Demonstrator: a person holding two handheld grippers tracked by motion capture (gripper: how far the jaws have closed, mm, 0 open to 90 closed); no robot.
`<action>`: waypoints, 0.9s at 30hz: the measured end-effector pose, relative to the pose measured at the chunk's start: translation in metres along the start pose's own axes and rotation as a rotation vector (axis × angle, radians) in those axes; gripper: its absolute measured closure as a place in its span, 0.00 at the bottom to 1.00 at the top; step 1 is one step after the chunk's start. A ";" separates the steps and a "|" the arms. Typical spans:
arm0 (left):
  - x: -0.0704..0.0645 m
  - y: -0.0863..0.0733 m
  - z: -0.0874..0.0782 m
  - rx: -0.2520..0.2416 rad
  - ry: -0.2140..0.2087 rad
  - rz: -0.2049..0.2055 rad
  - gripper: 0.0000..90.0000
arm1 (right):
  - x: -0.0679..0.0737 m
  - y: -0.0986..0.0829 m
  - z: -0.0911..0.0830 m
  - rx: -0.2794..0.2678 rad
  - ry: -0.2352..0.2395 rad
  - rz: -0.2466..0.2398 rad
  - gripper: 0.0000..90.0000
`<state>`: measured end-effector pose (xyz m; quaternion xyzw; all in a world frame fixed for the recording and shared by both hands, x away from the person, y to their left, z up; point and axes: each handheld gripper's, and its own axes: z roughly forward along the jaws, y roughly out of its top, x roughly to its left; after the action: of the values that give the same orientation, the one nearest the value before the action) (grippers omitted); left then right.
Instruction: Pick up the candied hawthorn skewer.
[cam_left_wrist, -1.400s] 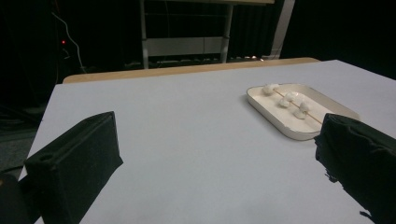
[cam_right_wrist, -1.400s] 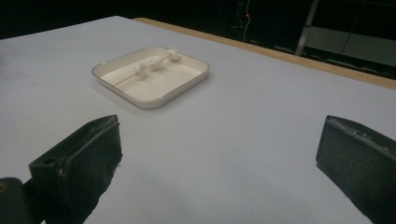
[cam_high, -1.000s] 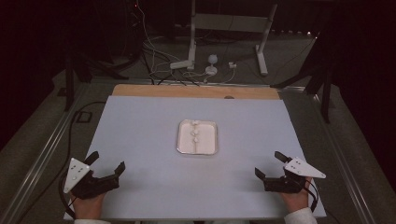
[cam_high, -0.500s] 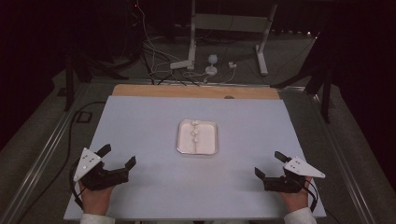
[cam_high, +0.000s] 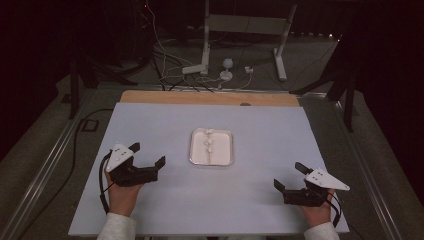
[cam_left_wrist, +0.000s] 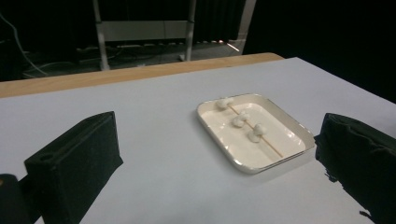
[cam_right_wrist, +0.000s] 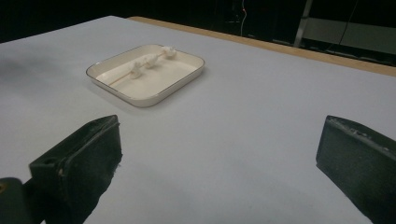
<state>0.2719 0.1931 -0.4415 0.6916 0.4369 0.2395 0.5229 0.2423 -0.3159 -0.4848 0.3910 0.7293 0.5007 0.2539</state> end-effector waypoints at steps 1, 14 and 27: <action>0.000 0.000 0.000 0.000 0.000 0.000 0.01 | 0.000 0.000 0.000 0.000 0.000 0.000 0.00; -0.017 0.003 0.046 0.066 -0.041 -0.010 0.01 | -0.002 -0.001 0.000 0.012 0.000 0.005 0.00; -0.031 -0.003 0.086 0.105 -0.025 -0.021 0.01 | -0.002 -0.002 0.001 0.021 0.003 0.006 0.00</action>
<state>0.3226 0.1225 -0.4691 0.7165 0.4494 0.2020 0.4939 0.2438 -0.3176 -0.4871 0.3953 0.7335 0.4945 0.2473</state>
